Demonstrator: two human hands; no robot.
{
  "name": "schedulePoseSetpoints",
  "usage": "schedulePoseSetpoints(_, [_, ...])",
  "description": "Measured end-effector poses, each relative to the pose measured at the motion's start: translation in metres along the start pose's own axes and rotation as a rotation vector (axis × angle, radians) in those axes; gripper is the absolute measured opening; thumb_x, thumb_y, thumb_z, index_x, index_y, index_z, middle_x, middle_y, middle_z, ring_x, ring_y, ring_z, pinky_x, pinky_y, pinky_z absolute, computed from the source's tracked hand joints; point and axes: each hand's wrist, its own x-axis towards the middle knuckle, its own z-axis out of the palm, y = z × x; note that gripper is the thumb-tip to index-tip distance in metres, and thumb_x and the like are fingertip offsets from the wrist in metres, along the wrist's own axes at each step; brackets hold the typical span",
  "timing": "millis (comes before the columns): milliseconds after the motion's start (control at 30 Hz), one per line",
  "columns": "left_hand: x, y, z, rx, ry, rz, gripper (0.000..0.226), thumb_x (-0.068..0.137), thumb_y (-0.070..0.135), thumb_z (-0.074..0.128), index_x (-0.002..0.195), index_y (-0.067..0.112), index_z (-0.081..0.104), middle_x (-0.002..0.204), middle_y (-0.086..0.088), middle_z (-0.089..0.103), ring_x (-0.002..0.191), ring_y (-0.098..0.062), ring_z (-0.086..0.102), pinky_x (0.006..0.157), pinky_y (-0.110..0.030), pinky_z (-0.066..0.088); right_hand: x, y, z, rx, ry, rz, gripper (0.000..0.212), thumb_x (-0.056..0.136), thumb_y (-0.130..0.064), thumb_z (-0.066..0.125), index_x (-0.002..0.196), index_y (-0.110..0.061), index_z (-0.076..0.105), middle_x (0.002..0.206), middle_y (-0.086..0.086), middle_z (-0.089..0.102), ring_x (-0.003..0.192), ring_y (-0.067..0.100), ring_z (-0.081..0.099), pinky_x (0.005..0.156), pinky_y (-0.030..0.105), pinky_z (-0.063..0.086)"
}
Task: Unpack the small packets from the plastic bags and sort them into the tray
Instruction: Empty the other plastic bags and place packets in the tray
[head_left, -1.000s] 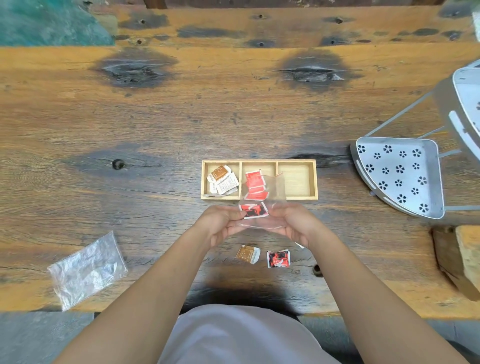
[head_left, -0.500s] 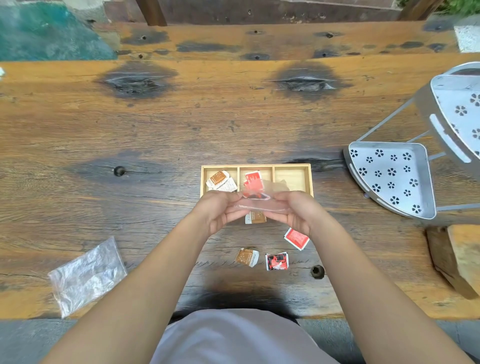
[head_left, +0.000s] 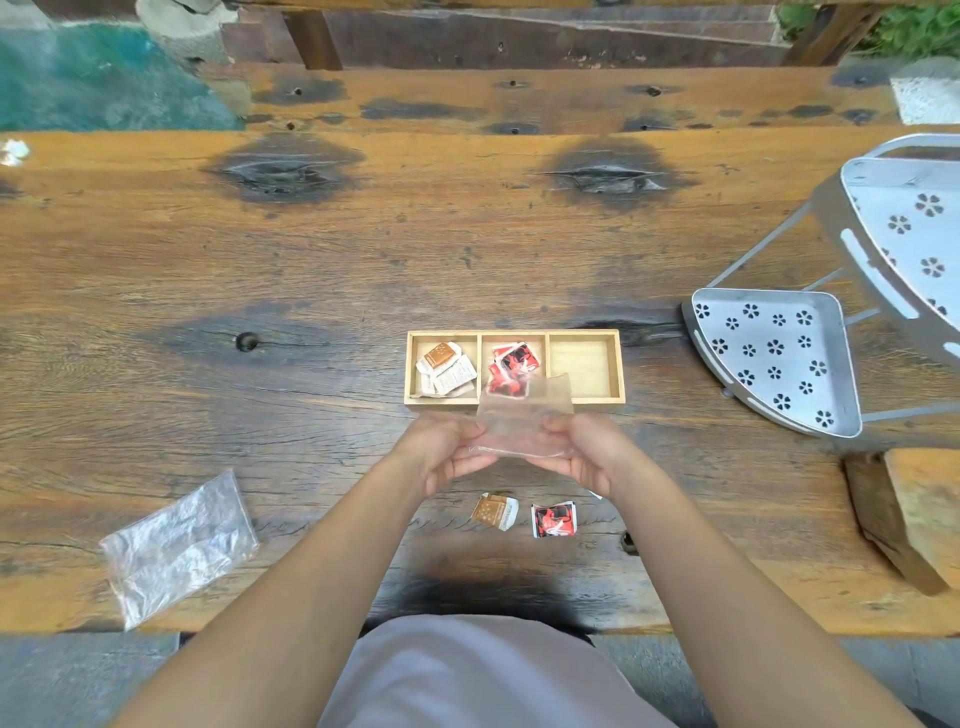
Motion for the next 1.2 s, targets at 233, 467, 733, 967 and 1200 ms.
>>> schedulePoseSetpoints(233, [-0.011,0.007,0.005,-0.027,-0.017,0.064,0.018,0.093,-0.007,0.062,0.111,-0.01,0.061,0.093,-0.02,0.075,0.074,-0.024,0.076,0.058,-0.03,0.063,-0.013,-0.004,0.004,0.006,0.006,-0.05,0.024,0.1,0.001,0.052,0.124,0.005,0.052,0.103,0.019,0.07,0.08,0.026,0.075,0.056,0.031,0.062])
schedulePoseSetpoints(467, [-0.019,-0.003,0.002,-0.027,-0.038,0.155,0.02,0.096,-0.002,0.061,0.115,-0.007,0.065,0.098,-0.021,0.075,0.077,-0.024,0.075,0.062,-0.029,0.064,-0.017,0.004,0.006,-0.05,0.023,-0.161,0.022,0.101,0.0,0.051,0.121,-0.001,0.058,0.101,0.014,0.072,0.078,0.021,0.075,0.058,0.031,0.063])
schedulePoseSetpoints(733, [-0.026,-0.035,-0.01,0.0,-0.03,0.079,0.025,0.096,-0.003,0.06,0.12,-0.009,0.061,0.11,-0.026,0.073,0.087,-0.028,0.074,0.06,-0.028,0.064,-0.019,0.041,-0.002,-0.061,0.043,-0.085,0.027,0.101,0.0,0.052,0.128,-0.001,0.055,0.121,0.021,0.069,0.094,0.028,0.072,0.063,0.034,0.065])
schedulePoseSetpoints(967, [-0.04,-0.07,-0.047,0.015,-0.152,0.1,0.027,0.093,-0.003,0.065,0.118,0.007,0.066,0.103,-0.016,0.078,0.086,-0.027,0.077,0.072,-0.034,0.064,-0.024,0.071,-0.004,-0.168,-0.031,-0.107,0.031,0.095,0.002,0.059,0.121,-0.016,0.062,0.108,0.01,0.078,0.1,0.023,0.076,0.079,0.036,0.062])
schedulePoseSetpoints(1200, [-0.05,-0.093,-0.101,-0.165,-0.101,0.141,0.029,0.089,-0.009,0.065,0.113,0.006,0.067,0.1,-0.017,0.079,0.085,-0.027,0.077,0.07,-0.032,0.063,-0.017,0.087,0.039,-0.356,-0.138,-0.113,0.044,0.083,-0.003,0.072,0.122,-0.023,0.068,0.117,0.007,0.076,0.119,0.029,0.067,0.109,0.053,0.046])
